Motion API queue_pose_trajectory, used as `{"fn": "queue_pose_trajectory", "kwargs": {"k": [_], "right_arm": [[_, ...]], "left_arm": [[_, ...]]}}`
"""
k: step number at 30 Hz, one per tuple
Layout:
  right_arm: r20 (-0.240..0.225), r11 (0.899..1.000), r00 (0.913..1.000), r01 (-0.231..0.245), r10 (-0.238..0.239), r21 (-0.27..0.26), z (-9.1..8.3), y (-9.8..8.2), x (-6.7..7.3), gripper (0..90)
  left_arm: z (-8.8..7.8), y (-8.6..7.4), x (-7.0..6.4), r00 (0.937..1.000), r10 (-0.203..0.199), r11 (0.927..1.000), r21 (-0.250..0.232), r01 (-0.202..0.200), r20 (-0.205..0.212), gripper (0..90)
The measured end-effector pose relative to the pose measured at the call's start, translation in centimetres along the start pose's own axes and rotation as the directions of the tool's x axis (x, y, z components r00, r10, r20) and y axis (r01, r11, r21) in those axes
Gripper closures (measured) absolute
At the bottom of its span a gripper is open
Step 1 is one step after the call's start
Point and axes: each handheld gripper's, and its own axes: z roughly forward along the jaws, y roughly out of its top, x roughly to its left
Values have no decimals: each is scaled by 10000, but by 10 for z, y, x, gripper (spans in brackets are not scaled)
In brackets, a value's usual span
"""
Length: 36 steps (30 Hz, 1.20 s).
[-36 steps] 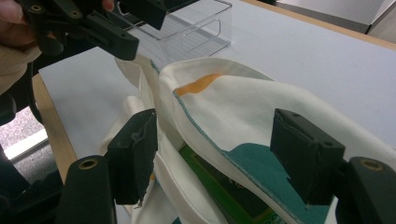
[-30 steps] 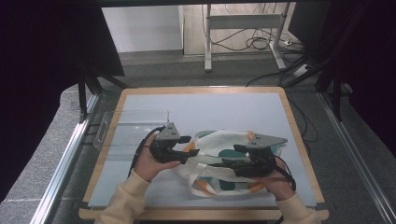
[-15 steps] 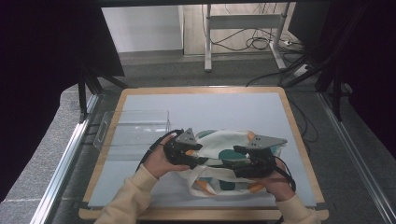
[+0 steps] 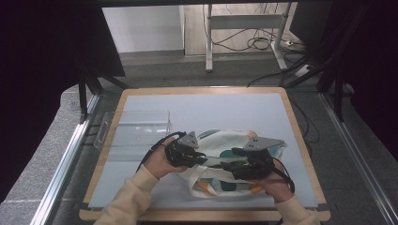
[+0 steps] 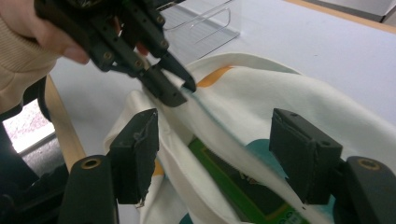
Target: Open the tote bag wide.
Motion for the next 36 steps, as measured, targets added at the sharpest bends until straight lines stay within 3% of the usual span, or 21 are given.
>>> {"fn": "queue_pose_trajectory", "kwargs": {"k": [15,24,30,36], "right_arm": [[-721,9942,9971,309,-236,1029,17,-4,11,482],[-918,9864,9950,529,-388,1558,25,-9,12,663],[-1078,9834,9940,399,-210,1769,27,-12,9,806],[-1082,9837,9941,313,-121,1773,27,-14,7,860]], "left_arm": [[-2,1,3,9989,-346,9992,-220,339,-320,804],[-4,2,4,9979,-385,9988,-318,369,-512,806],[-5,3,4,9964,-598,9974,-443,572,-603,807],[-6,5,7,9948,-551,9975,-489,510,-860,807]]}}
